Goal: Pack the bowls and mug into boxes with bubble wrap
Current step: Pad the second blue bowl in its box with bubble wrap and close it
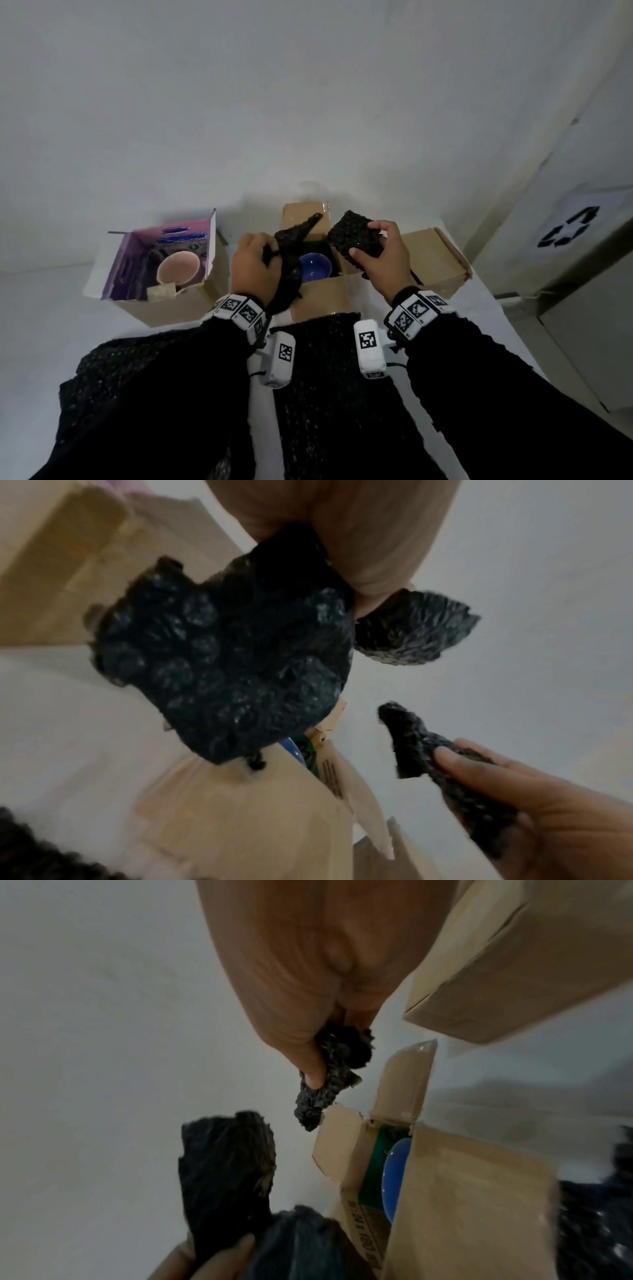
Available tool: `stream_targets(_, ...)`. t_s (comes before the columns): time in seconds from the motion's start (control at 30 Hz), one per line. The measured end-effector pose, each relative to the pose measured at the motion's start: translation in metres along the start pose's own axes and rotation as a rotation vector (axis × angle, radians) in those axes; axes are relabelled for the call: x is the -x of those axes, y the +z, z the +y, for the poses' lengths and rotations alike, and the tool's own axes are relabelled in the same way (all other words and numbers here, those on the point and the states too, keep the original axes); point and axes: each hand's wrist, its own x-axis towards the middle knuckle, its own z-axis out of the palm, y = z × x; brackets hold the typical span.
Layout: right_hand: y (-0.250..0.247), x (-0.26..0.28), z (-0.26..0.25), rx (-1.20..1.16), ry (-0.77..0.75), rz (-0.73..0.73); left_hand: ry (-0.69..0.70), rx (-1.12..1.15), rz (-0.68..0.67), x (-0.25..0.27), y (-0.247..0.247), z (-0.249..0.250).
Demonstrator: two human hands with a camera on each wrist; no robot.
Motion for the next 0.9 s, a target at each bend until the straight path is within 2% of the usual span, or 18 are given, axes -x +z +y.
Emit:
stream_targets(0.13,0.028,-0.035,0.002,0.332,-0.156,-0.105,-0.077,-0.047,0.008,-0.018,0.021,-0.015)
stream_targets(0.2,0.043,-0.049,0.009,0.507,-0.281,-0.189,-0.045,-0.092,-0.088,-0.023,0.031,-0.025)
stream_targets(0.3,0.059,-0.066,0.017,0.799,-0.432,-0.330,-0.009,-0.243,-0.320,-0.025,0.040,-0.041)
stream_targets(0.43,0.069,-0.079,0.016,1.189,-0.627,-0.385,0.192,-0.596,-0.439,-0.020,0.038,-0.058)
stream_targets(0.57,0.068,-0.073,0.002,1.355,-0.563,-0.433,0.262,-0.607,-0.421,-0.025,0.034,-0.069)
stream_targets(0.63,0.070,-0.074,0.006,1.429,-0.530,-0.505,0.265,-0.590,-0.402,-0.029,0.033,-0.072)
stream_targets(0.77,0.082,-0.082,0.027,1.518,-0.474,-0.607,0.187,-0.506,-0.410,-0.033,0.035,-0.078)
stream_targets(0.9,0.083,-0.085,0.038,1.494,-0.579,-0.603,0.091,-0.507,-0.462,-0.036,0.040,-0.077)
